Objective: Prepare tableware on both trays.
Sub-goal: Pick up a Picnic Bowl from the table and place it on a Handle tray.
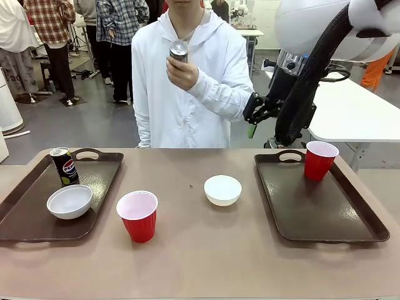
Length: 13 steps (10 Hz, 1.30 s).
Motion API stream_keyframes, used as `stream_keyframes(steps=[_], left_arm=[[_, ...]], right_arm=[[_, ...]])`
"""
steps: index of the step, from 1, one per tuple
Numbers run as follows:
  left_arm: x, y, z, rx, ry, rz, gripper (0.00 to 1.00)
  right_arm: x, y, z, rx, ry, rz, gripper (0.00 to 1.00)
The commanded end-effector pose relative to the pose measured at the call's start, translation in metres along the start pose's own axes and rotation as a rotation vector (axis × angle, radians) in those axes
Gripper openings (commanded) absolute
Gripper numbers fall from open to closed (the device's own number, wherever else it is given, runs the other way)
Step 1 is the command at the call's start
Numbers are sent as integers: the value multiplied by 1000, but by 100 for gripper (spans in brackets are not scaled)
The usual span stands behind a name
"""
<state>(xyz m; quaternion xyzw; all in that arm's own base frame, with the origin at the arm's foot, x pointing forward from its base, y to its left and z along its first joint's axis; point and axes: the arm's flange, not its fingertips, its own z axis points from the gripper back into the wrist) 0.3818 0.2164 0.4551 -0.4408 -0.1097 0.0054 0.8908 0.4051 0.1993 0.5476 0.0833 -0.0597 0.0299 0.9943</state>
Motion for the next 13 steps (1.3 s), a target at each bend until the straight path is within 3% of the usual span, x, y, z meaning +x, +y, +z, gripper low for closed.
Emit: stream_keyframes(steps=[1, 3, 4, 5, 11, 13], left_arm=[[0, -2, 2, -7, -8, 16, 100], [0, -2, 2, -7, -8, 16, 100], [0, -2, 2, -7, -8, 16, 100], [0, -2, 2, -7, -8, 16, 100], [0, -2, 2, -7, -8, 16, 100], [0, -2, 2, -7, -8, 16, 100]], right_arm=[[-46, -11, 3, 4, -61, 42, 100], [-121, -50, 18, 59, -75, 200, 100], [-150, -75, 29, 141, -152, 202, 100], [-158, -84, 31, 132, -162, 173, 100], [-133, -85, 10, 123, -67, 148, 100], [-106, -71, 12, 129, -40, 124, 100]])
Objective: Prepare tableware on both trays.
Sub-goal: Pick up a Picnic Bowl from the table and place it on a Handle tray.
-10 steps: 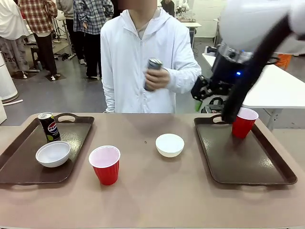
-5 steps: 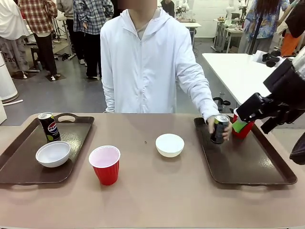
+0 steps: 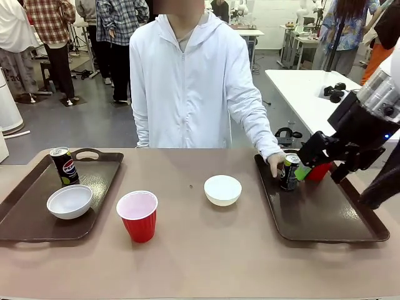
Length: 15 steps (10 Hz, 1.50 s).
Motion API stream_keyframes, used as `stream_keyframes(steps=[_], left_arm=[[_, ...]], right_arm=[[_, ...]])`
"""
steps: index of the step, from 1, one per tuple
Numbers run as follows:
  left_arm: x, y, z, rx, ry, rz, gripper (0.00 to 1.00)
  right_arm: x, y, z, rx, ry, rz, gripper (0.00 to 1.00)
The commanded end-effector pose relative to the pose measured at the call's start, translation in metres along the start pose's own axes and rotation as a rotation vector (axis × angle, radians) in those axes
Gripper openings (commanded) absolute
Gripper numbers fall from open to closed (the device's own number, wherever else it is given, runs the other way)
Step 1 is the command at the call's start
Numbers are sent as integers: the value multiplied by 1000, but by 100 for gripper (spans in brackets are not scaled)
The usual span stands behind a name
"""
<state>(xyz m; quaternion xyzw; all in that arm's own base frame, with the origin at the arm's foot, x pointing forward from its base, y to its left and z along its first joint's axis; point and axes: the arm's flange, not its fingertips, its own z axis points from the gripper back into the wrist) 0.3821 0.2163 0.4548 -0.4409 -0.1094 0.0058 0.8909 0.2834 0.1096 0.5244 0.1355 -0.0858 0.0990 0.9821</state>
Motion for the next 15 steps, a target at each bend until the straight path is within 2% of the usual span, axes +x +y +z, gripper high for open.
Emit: stream_keyframes(steps=[1, 4, 6, 8, 9, 12, 13, 15], left_arm=[[0, -2, 2, -7, -9, 15, 100], [0, -2, 2, -7, -9, 15, 100], [0, -2, 2, -7, -9, 15, 100], [0, -2, 2, -7, -9, 15, 100], [0, -2, 2, -7, -9, 15, 100], [0, -2, 2, -7, -9, 15, 100], [0, -2, 2, -7, -9, 15, 100], [0, -2, 2, -7, -9, 15, 100]], right_arm=[[53, 23, 3, 13, 24, -38, 100], [151, 52, -25, -28, 127, -182, 100], [199, 63, -63, -40, 161, -246, 100], [208, 63, -80, -5, 122, -252, 100], [199, 56, -80, -10, 160, -238, 100], [199, 56, -80, -10, 160, -238, 100], [208, 59, -81, -2, 159, -243, 100], [213, 82, -126, -85, 122, -261, 100]])
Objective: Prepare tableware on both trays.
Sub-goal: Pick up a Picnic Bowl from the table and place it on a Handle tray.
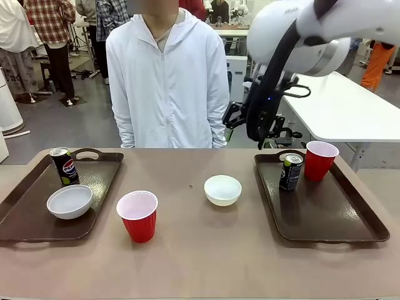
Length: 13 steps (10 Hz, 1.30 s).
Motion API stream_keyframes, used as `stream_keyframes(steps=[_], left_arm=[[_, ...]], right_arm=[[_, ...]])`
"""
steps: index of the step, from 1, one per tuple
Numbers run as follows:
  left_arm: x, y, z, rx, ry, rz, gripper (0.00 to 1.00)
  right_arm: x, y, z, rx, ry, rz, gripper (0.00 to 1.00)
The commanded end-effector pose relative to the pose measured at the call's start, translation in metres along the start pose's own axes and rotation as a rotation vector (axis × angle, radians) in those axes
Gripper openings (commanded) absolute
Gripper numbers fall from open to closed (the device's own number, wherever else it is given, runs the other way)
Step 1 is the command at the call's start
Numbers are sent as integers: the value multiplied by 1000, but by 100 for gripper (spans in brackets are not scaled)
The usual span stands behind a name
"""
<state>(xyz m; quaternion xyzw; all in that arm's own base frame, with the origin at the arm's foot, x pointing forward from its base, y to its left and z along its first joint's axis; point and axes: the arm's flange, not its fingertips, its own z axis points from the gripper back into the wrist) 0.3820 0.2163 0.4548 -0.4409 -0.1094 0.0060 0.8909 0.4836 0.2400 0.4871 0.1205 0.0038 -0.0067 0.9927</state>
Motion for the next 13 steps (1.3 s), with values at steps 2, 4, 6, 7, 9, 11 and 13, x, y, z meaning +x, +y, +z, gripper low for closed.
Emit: stream_keyframes(steps=[2, 4, 6, 7, 9, 11, 13], left_arm=[[0, -2, 2, -7, -8, 15, 100], [0, -2, 2, -7, -8, 15, 100], [0, -2, 2, -7, -8, 15, 100], [0, -2, 2, -7, -8, 15, 100], [0, -2, 2, -7, -8, 15, 100], [0, -2, 2, -7, -8, 15, 100], [0, -2, 2, -7, -8, 15, 100]], right_arm=[[12, 21, -53, -77, -54, -37, 100], [19, 22, -74, -79, -77, -36, 100], [22, 22, -88, -127, -111, -44, 100], [27, 20, -98, -146, -115, -55, 100], [29, 18, -113, -187, -122, -57, 100], [17, 15, -122, -205, -92, -50, 100], [8, 9, -129, -212, -86, -49, 100]])
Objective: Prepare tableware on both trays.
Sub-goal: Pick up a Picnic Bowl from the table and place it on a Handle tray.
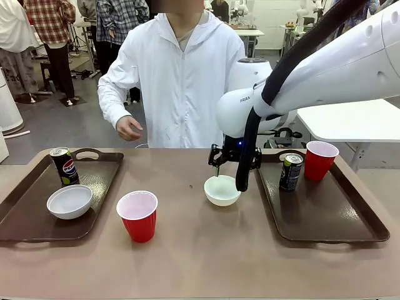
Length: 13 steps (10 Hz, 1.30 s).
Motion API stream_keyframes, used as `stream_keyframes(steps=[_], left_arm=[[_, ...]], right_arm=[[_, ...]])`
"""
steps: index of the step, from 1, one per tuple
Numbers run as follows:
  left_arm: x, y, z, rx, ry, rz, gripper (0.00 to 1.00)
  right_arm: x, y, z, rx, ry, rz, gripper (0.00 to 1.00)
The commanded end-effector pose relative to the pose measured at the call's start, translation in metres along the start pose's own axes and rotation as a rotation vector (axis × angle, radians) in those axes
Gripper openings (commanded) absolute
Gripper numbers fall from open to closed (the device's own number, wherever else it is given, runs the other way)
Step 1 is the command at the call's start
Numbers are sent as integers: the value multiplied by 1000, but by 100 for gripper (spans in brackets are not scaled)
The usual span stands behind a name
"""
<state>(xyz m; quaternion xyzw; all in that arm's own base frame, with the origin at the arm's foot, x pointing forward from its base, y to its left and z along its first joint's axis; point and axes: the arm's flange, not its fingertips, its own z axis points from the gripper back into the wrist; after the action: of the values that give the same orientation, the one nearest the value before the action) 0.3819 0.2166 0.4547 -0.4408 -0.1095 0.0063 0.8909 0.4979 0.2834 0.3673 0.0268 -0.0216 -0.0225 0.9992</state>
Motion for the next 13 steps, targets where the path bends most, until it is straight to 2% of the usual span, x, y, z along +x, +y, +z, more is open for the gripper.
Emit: stream_keyframes(steps=[1, 3, 4, 5, 6, 7, 8, 13], left_arm=[[0, -3, 2, -8, -8, 14, 100], [0, -3, 2, -8, -8, 14, 100], [0, -3, 2, -8, -8, 14, 100], [0, -3, 2, -8, -8, 14, 100], [0, -3, 2, -8, -8, 14, 100], [0, -3, 2, -8, -8, 14, 100], [0, -3, 2, -8, -8, 14, 100], [0, -3, 2, -8, -8, 14, 100]], right_arm=[[-6, -8, -10, -39, -19, -39, 100], [-5, -13, -19, -44, 12, -32, 100], [-4, -14, -19, -42, 32, -21, 42], [-2, -14, -19, -28, 37, -26, 42], [-1, -14, -20, -22, 50, -30, 0], [1, -15, -20, -9, 72, -28, 37], [2, -16, -21, -2, 84, -30, 0], [2, -18, -16, 8, 91, -26, 0]])
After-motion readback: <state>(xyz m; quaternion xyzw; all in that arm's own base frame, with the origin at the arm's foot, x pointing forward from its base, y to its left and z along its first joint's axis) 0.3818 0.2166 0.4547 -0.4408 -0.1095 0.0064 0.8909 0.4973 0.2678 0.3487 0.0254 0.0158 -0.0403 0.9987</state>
